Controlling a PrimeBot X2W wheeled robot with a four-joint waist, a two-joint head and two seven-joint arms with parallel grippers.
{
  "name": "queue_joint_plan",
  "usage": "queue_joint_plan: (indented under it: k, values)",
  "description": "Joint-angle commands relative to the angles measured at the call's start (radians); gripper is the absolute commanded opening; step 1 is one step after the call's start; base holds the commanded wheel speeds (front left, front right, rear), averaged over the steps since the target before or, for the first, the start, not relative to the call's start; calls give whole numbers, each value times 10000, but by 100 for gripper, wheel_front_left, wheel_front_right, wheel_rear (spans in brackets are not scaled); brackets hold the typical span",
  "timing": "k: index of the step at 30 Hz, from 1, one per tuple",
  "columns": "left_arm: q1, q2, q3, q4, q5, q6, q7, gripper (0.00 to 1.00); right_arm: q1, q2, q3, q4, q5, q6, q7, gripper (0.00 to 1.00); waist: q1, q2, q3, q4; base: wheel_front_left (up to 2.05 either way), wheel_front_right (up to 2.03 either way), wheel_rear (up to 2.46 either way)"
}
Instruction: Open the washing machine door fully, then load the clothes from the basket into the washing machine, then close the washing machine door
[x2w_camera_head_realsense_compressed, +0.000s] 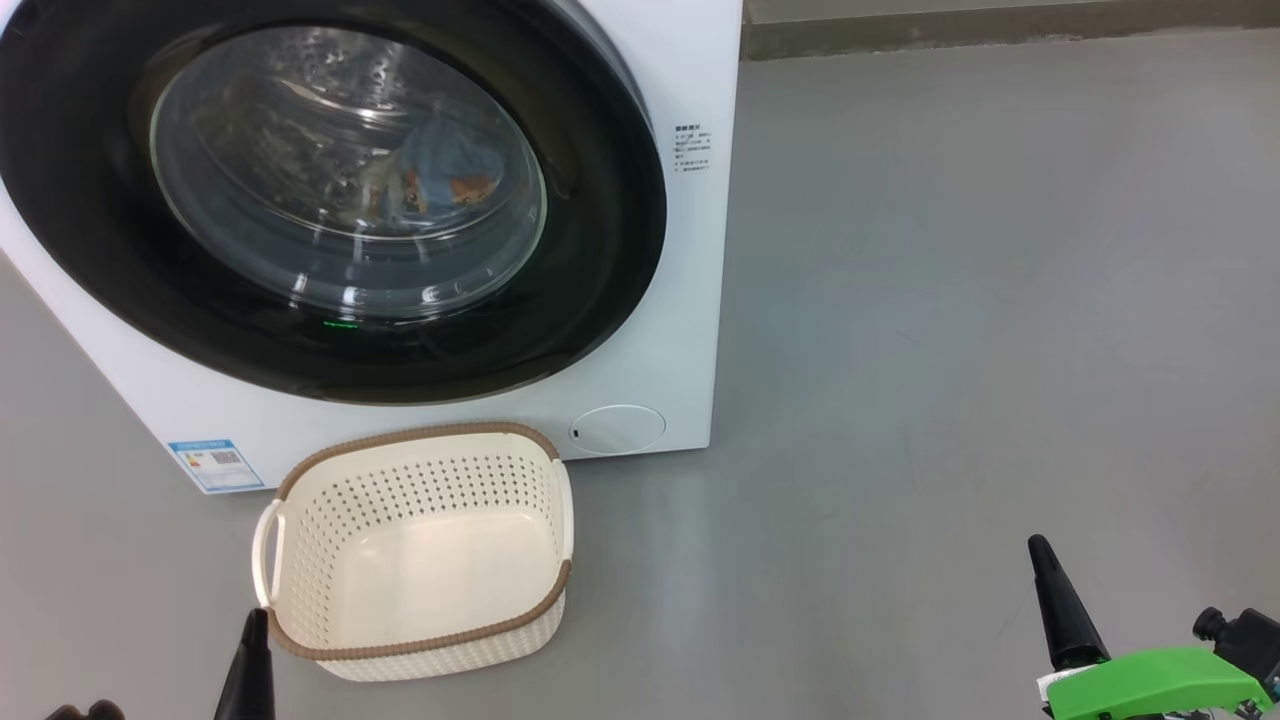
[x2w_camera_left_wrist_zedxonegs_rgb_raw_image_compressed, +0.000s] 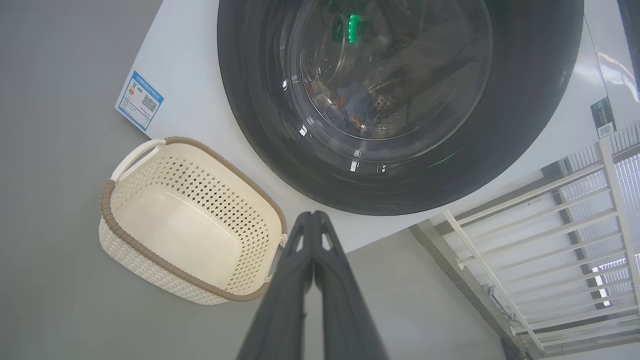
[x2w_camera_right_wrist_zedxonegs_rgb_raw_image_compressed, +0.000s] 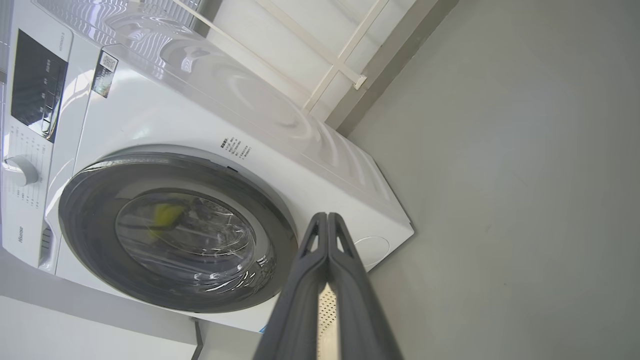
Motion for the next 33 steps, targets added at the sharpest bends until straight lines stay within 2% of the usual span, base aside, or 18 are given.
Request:
queue_joint_plan:
  k: [1, 33]
  values:
    - [-459, 195, 165, -159, -349, -63, 110, 0, -476, -20, 76, -220, 320, -34, 81, 0, -1, 0, 0, -3, 0, 0, 0]
    - [-1015, 266, 172, 163, -4046, -92, 1047, 0, -696, 60, -205, -168, 3633, -50, 1029, 0, -1, 0, 6, -54, 0, 0, 0]
